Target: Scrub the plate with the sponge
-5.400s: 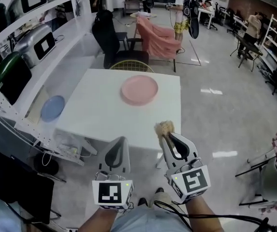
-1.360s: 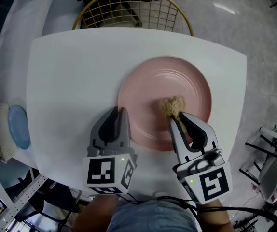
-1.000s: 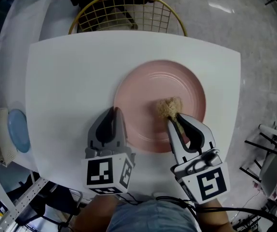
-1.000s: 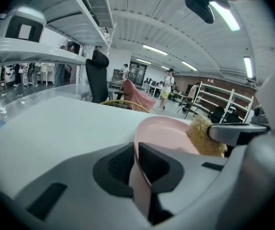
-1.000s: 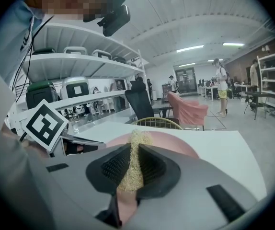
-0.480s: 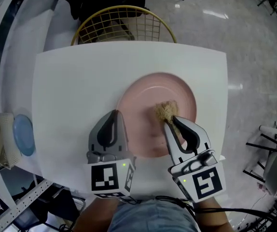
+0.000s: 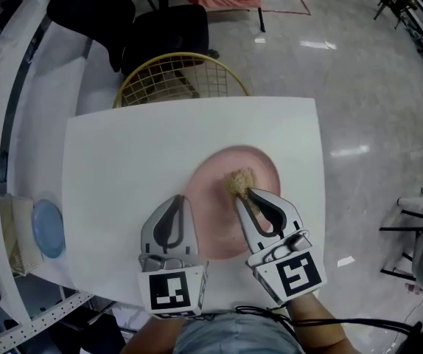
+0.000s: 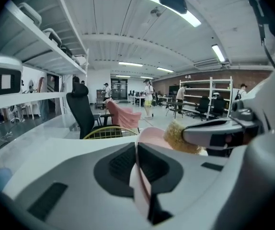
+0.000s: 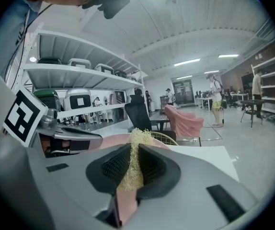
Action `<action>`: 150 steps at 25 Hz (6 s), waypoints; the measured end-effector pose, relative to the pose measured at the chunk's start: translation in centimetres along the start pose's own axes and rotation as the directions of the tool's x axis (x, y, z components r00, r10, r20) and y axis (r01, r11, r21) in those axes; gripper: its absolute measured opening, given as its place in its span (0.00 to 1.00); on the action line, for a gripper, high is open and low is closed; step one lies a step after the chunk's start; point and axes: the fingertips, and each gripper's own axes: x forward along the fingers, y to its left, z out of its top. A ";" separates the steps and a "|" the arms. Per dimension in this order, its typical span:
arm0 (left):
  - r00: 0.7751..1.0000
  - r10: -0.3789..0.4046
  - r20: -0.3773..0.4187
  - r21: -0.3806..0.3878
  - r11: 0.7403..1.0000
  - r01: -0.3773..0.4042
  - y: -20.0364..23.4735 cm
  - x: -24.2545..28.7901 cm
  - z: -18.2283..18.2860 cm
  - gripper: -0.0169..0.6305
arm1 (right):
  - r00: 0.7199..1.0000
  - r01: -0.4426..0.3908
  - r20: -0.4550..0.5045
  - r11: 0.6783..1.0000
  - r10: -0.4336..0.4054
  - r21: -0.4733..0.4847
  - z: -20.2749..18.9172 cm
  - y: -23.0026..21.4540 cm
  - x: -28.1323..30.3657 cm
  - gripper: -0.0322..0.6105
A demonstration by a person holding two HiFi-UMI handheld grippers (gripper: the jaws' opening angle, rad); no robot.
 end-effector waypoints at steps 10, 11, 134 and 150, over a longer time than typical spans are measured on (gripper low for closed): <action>0.999 -0.030 -0.037 0.001 1.000 0.030 -1.2 -0.1 -0.3 0.06 | 1.000 0.012 -0.003 1.000 -0.012 0.024 -0.5 -0.9 1.5 0.14; 0.999 -0.033 -0.042 -0.002 0.999 0.033 -1.2 -0.1 -0.3 0.06 | 1.000 0.012 -0.007 1.000 -0.012 0.024 -0.5 -0.9 1.7 0.14; 0.987 -0.157 -0.034 -0.020 0.987 0.157 -5.0 -1.4 0.6 0.06 | 0.977 0.148 -0.180 0.975 -0.118 0.164 -7.3 -8.9 -2.3 0.13; 0.983 -0.180 -0.022 -0.050 0.983 0.178 -4.8 -1.7 0.3 0.06 | 0.992 0.065 -0.113 0.995 -0.056 0.072 -3.3 -5.6 1.4 0.13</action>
